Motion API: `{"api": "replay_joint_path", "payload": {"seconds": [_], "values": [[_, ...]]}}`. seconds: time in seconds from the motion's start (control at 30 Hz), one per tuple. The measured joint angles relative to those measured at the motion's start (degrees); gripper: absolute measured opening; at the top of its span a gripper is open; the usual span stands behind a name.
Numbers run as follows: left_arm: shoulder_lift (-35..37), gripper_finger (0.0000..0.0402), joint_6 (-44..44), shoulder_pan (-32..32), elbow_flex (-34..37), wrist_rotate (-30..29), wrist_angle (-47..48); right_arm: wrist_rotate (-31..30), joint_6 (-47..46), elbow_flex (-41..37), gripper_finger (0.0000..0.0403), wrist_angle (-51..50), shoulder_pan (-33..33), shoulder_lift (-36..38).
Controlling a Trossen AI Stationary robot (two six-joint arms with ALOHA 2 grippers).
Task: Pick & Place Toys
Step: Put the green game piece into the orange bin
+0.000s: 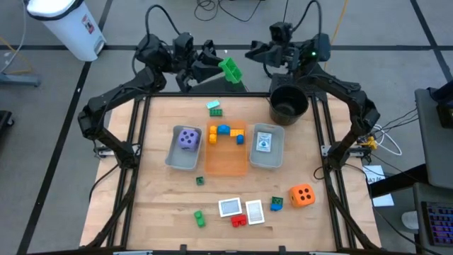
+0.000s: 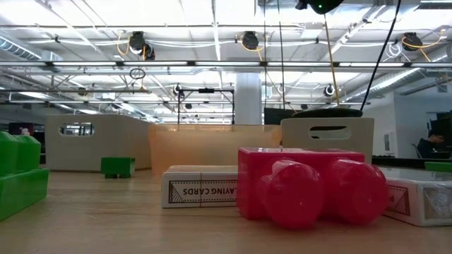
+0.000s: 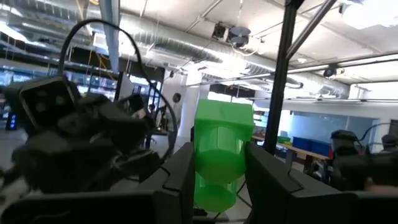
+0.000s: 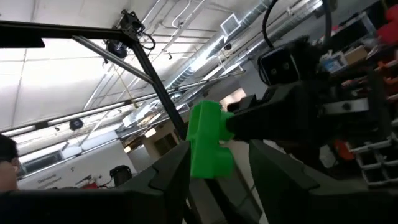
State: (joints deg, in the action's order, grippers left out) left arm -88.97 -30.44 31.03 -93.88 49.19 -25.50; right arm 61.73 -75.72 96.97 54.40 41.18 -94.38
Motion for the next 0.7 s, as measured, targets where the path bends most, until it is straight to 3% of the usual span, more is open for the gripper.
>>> {"api": "replay_joint_path", "payload": {"seconds": [0.27,0.4,0.57,0.7], "values": [[-0.07,0.0109,3.58,1.19,-1.45,-0.43,12.03,3.15,3.24,0.00,0.0158,-1.07,4.13,3.69],[-0.07,0.0109,6.72,-0.08,-1.45,-2.63,17.90,4.73,7.66,0.02,0.0157,-6.36,5.49,6.21],[-0.09,0.0109,11.68,-3.01,-1.45,-7.58,26.36,8.82,19.76,0.02,0.0157,-21.67,5.53,9.23],[-0.07,0.0109,16.13,-5.76,-1.48,-13.83,34.76,8.67,37.27,0.02,0.0157,-41.95,3.66,11.21]]}}
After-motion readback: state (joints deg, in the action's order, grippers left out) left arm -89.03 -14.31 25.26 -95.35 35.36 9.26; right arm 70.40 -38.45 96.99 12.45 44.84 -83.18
